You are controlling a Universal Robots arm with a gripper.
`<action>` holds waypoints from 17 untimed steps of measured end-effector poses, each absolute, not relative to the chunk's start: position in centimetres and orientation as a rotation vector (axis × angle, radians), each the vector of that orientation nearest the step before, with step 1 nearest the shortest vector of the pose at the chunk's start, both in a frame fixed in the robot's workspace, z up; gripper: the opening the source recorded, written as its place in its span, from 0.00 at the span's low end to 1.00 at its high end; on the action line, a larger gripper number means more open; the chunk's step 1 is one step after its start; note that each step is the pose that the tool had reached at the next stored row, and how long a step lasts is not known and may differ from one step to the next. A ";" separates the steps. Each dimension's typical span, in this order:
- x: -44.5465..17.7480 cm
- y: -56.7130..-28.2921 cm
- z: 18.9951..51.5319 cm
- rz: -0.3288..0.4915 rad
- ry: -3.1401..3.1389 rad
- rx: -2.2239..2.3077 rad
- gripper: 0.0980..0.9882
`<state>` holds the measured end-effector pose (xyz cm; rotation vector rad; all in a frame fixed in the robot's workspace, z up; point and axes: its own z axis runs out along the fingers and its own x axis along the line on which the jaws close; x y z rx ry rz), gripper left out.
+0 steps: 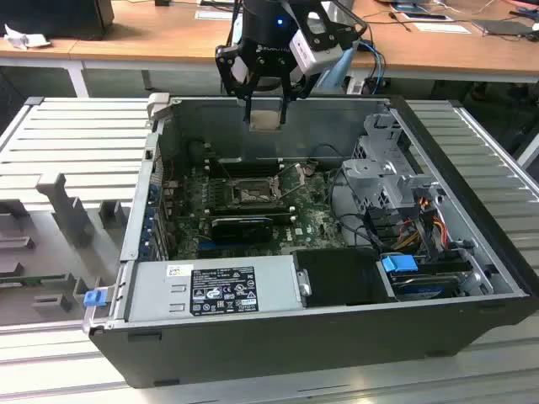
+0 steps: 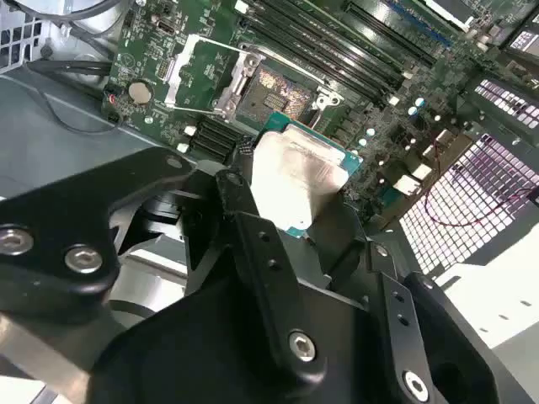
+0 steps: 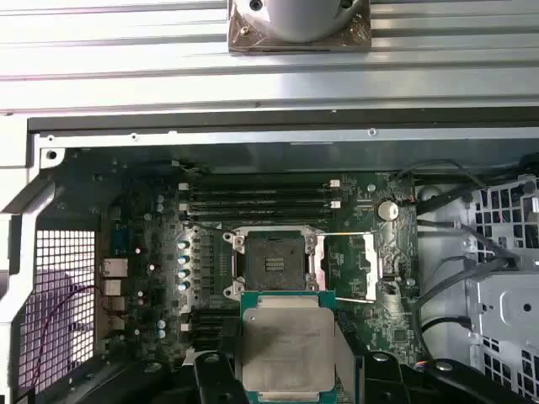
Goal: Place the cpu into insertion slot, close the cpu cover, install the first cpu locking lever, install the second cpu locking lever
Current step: 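Place the cpu into insertion slot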
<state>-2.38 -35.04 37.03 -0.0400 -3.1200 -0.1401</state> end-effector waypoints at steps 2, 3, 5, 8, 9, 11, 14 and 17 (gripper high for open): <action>-2.4 -35.0 37.0 -0.139 -3.120 -0.074 0.48; -2.4 -35.0 37.0 -0.139 -3.120 -0.140 0.48; -2.4 -35.0 37.0 -0.140 -3.116 -0.251 0.48; -2.4 -35.0 36.8 -0.138 -3.114 -0.298 0.48; -2.4 -35.0 36.8 -0.133 -3.114 -0.298 0.48; -2.4 -35.0 36.7 -0.121 -3.115 -0.298 0.48; -2.4 -35.0 36.7 -0.119 -3.113 -0.328 0.48; -2.4 -35.0 36.7 -0.117 -3.108 -0.393 0.48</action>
